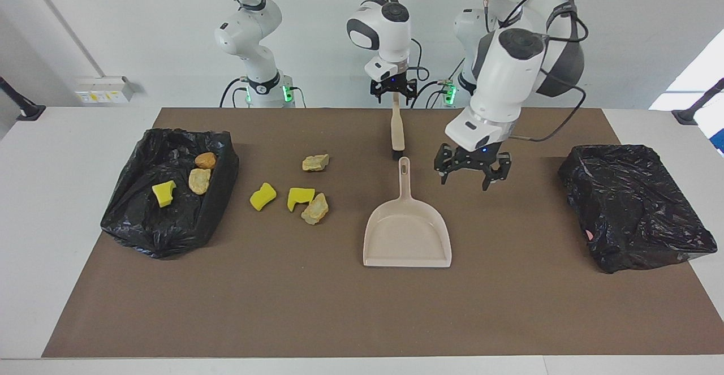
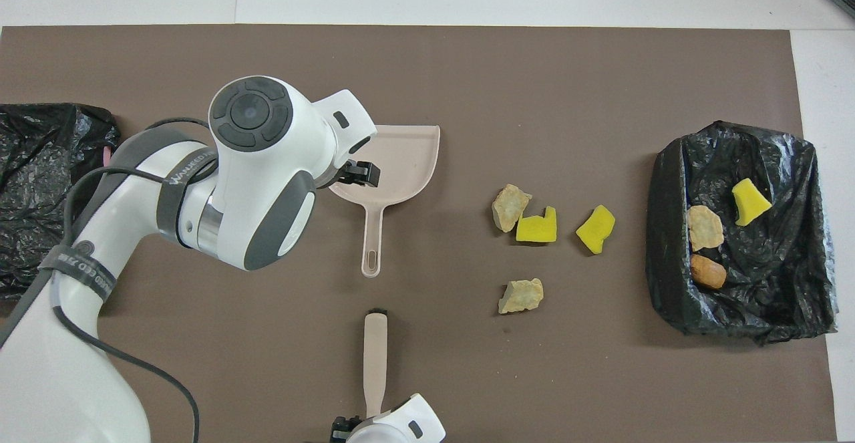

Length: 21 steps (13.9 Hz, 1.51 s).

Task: Sweep and dump trash in bin
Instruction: 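Grasp the dustpan with the left gripper while the right gripper reaches the brush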

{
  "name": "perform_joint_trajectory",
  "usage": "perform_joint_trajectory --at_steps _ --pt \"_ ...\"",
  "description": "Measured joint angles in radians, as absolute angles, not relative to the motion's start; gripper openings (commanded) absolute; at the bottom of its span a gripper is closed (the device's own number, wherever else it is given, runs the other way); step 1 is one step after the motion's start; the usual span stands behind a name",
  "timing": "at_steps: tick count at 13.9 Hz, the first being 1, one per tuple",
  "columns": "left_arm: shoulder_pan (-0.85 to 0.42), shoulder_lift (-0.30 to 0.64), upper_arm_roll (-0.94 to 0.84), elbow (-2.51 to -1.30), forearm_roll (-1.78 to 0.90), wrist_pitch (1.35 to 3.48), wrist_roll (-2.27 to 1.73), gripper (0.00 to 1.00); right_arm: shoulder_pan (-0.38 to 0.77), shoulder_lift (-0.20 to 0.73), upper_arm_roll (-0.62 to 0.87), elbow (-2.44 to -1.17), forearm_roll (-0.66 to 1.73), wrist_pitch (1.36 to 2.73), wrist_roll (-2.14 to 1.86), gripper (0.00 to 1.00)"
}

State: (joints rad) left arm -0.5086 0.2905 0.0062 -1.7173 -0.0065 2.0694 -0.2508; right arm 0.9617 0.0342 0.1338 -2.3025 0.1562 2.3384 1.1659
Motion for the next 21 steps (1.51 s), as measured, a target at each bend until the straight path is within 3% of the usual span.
perform_joint_trajectory --at_steps 2,3,5,6,14,16,21 --pt "-0.536 0.287 0.006 -1.772 -0.007 2.118 -0.292 1.00 0.962 0.037 0.134 -2.302 0.156 2.338 1.156 0.66" --pt "-0.548 0.285 0.005 -1.801 -0.007 2.157 -0.322 1.00 0.962 0.037 0.134 -2.302 0.156 2.338 1.150 0.54" --pt "-0.562 0.280 0.005 -1.847 -0.007 2.204 -0.362 1.00 0.962 0.037 0.134 -2.302 0.156 2.338 1.146 0.08" --pt "-0.565 0.272 0.005 -1.867 -0.007 2.209 -0.368 0.97 0.962 0.037 0.134 -2.302 0.156 2.339 1.141 0.00" --pt "-0.572 0.239 0.005 -1.920 -0.007 2.227 -0.374 0.99 0.961 0.039 0.133 -2.290 0.157 2.309 1.133 0.00" --pt "-0.577 0.239 0.003 -1.925 -0.007 2.231 -0.374 0.92 0.957 0.034 0.129 -2.277 0.157 2.231 1.133 0.00" --pt "-0.588 0.239 0.004 -1.938 -0.007 2.235 -0.377 0.92 0.868 -0.060 0.125 -2.270 0.157 2.027 1.027 0.00"
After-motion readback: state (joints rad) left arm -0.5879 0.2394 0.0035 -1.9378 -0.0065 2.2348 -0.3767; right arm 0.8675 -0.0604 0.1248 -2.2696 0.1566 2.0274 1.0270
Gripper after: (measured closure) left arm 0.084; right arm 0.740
